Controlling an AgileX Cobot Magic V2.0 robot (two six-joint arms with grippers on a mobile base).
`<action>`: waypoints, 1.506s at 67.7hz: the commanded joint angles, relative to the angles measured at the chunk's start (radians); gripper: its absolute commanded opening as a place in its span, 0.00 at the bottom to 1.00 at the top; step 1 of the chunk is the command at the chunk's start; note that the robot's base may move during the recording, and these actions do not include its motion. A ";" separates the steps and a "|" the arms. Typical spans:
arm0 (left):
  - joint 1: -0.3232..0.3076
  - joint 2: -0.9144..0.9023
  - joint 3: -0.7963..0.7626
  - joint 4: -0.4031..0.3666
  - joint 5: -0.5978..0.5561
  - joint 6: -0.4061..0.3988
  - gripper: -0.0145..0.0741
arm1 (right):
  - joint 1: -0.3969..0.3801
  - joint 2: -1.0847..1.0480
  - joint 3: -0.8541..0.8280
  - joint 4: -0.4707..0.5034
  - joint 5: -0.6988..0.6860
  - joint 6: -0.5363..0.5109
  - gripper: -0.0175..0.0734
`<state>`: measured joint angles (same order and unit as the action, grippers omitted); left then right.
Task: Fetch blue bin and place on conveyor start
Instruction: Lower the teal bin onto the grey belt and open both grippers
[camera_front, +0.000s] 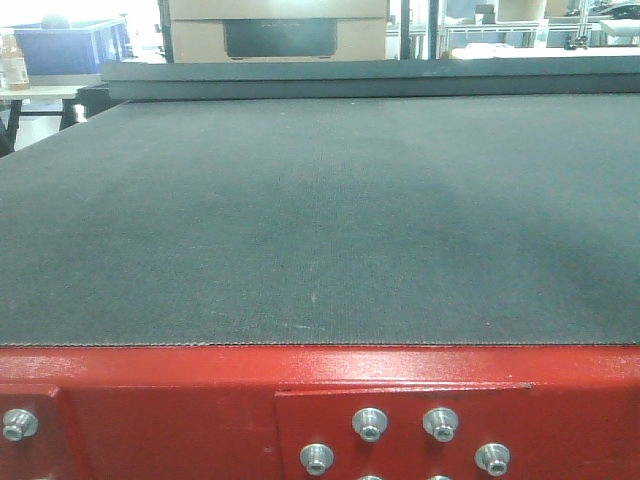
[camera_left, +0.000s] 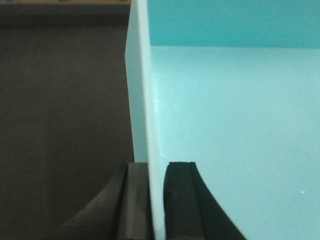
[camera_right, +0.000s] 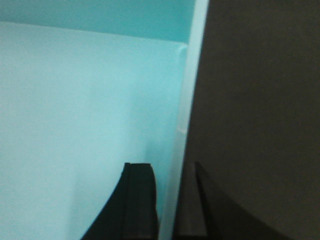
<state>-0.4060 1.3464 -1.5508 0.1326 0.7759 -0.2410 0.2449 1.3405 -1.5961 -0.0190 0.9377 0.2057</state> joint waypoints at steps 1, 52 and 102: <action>0.009 0.042 0.035 -0.020 0.020 -0.005 0.04 | -0.006 0.041 -0.007 -0.029 -0.022 -0.023 0.02; 0.116 0.403 0.143 -0.032 -0.136 -0.005 0.18 | -0.006 0.493 -0.007 -0.056 -0.085 -0.023 0.34; 0.183 0.080 0.127 0.009 0.042 0.032 0.20 | -0.162 0.192 -0.007 -0.056 0.039 -0.023 0.12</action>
<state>-0.2503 1.4876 -1.4634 0.1334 0.8219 -0.2135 0.1236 1.5546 -1.5961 -0.0611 0.9424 0.1910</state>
